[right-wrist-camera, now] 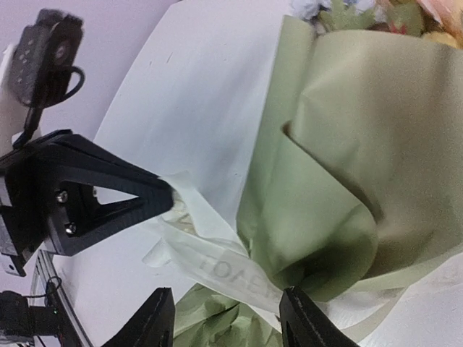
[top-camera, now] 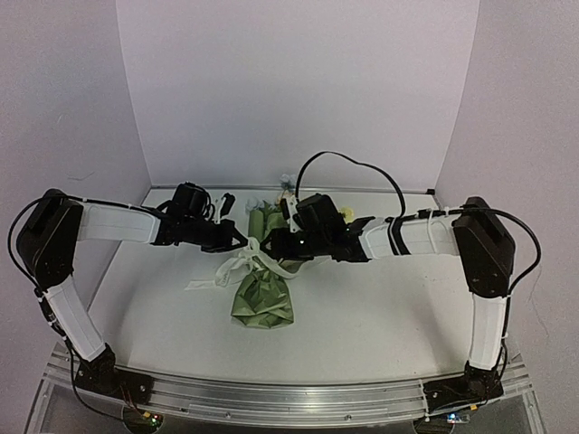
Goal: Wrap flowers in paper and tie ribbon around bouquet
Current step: Cross the half-tied ribbon over the folded bouquet.
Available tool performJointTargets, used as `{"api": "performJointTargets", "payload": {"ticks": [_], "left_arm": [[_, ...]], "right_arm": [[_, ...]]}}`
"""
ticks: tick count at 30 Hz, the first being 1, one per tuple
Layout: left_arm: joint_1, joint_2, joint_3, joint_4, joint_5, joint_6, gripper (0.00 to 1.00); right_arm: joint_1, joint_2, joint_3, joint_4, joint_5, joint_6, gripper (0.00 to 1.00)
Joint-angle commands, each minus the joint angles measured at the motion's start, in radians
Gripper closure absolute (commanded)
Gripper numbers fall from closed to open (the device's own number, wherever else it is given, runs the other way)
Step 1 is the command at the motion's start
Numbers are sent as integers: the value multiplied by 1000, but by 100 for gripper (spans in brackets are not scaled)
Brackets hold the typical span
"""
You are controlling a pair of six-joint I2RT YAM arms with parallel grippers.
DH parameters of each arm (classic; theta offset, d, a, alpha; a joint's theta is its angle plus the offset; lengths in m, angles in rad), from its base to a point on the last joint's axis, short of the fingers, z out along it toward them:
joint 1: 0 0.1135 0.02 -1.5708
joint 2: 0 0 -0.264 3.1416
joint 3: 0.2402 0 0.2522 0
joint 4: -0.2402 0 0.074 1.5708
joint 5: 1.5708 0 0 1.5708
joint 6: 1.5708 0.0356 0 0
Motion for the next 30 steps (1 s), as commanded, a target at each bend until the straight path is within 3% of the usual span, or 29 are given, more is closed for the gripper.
{"api": "performJointTargets", "payload": {"ticks": [1, 15, 30], "left_arm": [[-11, 12, 52, 17, 108, 19, 100], [9, 210, 226, -76, 328, -47, 100], [58, 288, 328, -225, 398, -7, 100]], "right_arm": [[48, -26, 60, -82, 35, -163, 47], [163, 99, 285, -293, 204, -246, 46], [173, 170, 294, -306, 213, -131, 41]]}}
